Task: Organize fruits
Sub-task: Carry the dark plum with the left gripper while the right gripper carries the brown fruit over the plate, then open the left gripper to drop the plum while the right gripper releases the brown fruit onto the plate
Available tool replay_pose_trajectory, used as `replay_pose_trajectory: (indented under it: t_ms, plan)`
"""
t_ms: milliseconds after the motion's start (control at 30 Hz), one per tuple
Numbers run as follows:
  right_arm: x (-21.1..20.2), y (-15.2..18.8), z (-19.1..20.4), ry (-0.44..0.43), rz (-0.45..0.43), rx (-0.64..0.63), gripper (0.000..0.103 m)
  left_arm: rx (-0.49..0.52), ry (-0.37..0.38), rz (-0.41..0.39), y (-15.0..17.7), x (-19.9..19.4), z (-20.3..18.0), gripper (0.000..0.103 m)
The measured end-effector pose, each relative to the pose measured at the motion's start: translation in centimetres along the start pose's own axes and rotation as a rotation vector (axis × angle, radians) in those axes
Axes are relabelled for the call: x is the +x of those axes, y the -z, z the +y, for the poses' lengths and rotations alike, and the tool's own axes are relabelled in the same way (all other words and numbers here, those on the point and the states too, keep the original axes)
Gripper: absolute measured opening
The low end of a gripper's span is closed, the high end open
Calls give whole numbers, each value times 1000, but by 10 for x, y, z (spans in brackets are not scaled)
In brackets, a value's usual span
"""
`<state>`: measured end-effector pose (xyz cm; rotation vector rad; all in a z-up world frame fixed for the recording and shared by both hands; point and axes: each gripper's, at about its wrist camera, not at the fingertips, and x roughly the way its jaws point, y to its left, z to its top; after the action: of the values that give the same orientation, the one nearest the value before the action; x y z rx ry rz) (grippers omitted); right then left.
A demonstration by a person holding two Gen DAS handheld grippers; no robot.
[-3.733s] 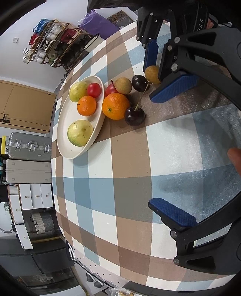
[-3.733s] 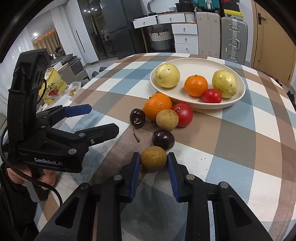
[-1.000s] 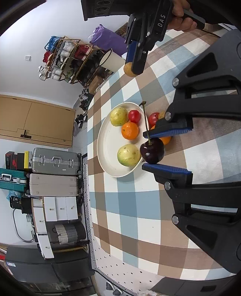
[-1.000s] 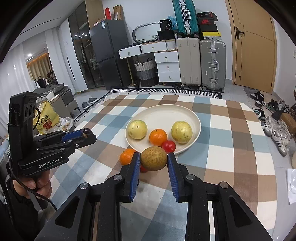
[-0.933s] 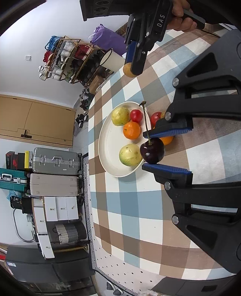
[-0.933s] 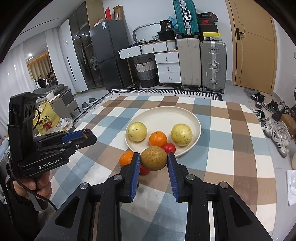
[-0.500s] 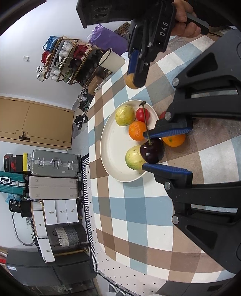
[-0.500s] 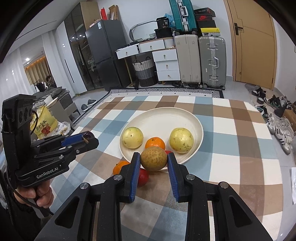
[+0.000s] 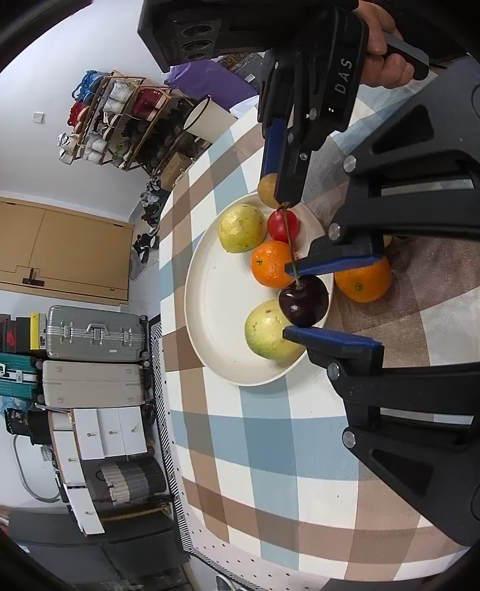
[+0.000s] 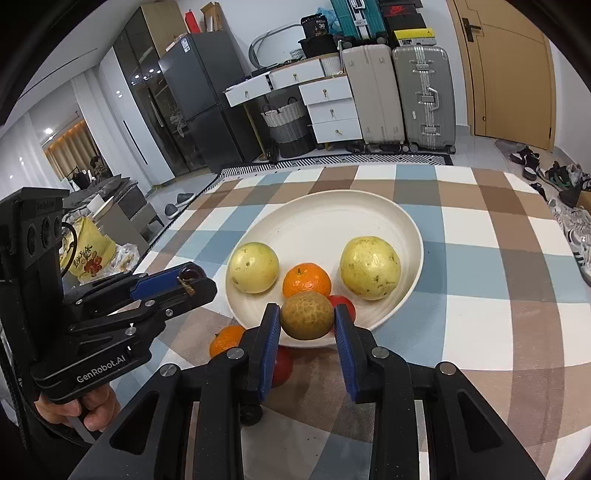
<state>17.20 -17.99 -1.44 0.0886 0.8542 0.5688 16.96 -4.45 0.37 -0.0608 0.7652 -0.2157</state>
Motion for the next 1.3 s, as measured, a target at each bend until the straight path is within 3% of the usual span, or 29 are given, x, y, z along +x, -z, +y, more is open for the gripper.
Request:
replay_pose_trajectory:
  t_ms: [333,1167,1300]
  plan:
    - [23,1,0,12,38,-19,30,4,0,35,2,27,3,25]
    - [30,-14,2,70,45,-72,30,-3,14,75,-7,62,10,25]
    - [21,-12,2,74,30,-69,39,-15,11,72,-6,57,12,31]
